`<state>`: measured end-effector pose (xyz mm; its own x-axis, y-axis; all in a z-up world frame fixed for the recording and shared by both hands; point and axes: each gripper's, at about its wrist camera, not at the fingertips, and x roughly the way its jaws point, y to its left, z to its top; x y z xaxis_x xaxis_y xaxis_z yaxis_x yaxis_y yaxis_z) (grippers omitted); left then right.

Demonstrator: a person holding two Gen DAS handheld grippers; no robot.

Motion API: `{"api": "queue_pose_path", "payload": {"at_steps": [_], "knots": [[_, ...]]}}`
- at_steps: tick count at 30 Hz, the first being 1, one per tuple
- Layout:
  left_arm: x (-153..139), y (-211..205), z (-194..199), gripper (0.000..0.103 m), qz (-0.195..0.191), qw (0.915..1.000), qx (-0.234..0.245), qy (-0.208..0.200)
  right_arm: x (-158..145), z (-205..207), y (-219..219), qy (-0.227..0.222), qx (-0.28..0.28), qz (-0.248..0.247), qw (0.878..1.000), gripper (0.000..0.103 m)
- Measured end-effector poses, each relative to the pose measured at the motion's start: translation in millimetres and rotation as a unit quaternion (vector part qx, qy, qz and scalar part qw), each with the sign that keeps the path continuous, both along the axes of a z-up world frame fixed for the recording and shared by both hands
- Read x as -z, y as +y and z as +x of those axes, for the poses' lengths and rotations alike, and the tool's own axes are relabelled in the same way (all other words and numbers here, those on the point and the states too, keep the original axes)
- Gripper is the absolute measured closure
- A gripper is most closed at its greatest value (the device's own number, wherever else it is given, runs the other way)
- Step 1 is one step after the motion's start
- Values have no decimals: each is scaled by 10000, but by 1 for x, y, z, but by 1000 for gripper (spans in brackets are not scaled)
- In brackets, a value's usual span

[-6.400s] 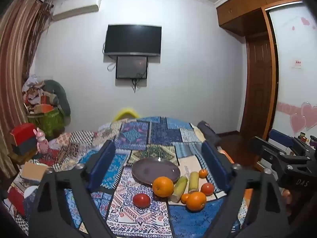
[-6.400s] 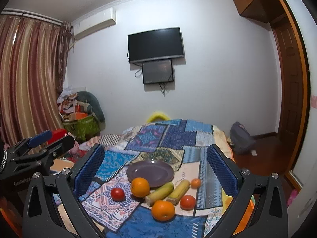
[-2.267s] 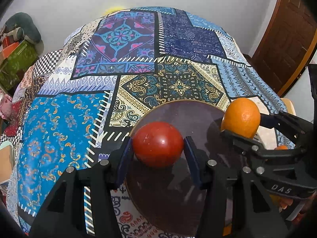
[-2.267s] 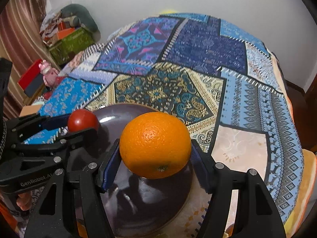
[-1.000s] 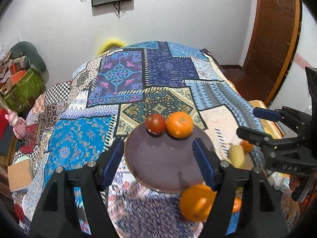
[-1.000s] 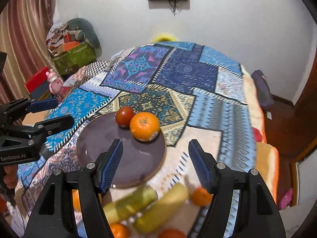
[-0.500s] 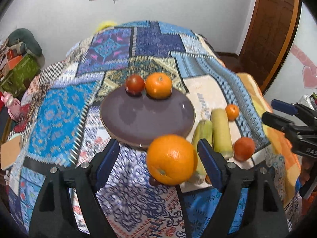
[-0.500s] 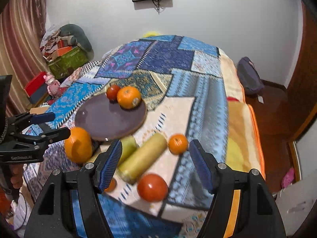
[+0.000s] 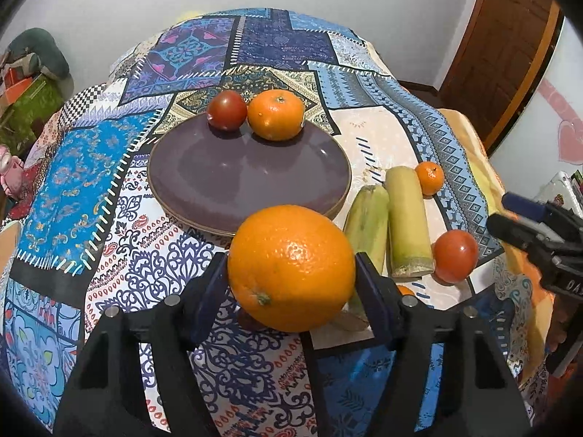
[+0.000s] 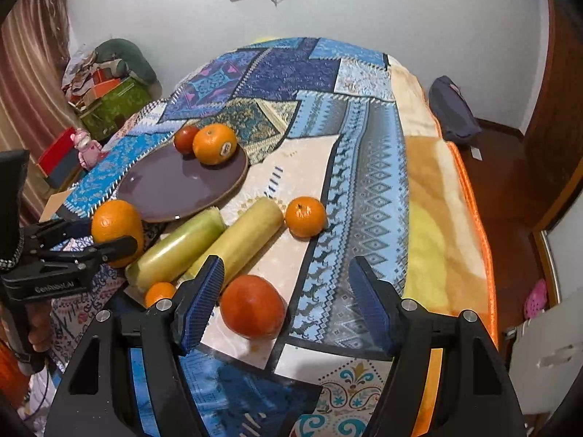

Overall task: Organize fruits
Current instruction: 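Grasp the other large orange with the left tool while the right tool grasps a tomato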

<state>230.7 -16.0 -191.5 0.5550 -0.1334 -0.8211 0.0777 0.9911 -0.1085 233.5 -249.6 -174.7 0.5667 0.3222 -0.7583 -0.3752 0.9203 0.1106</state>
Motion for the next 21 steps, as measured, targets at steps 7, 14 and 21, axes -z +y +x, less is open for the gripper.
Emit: {"api": "queue_pose_path", "payload": {"at_steps": [7, 14, 21], "knots": [[-3, 6, -3, 36, -168, 9999, -26, -17, 25, -7, 5, 322, -118, -43, 9994, 35], [-8, 8, -8, 36, -180, 9998, -28, -84, 42, -6, 14, 587, -234, -58, 9980, 35], [-19, 15, -11, 36, -191, 9996, -55, -207, 44, -9, 20, 617, -396, -13, 9973, 57]]}}
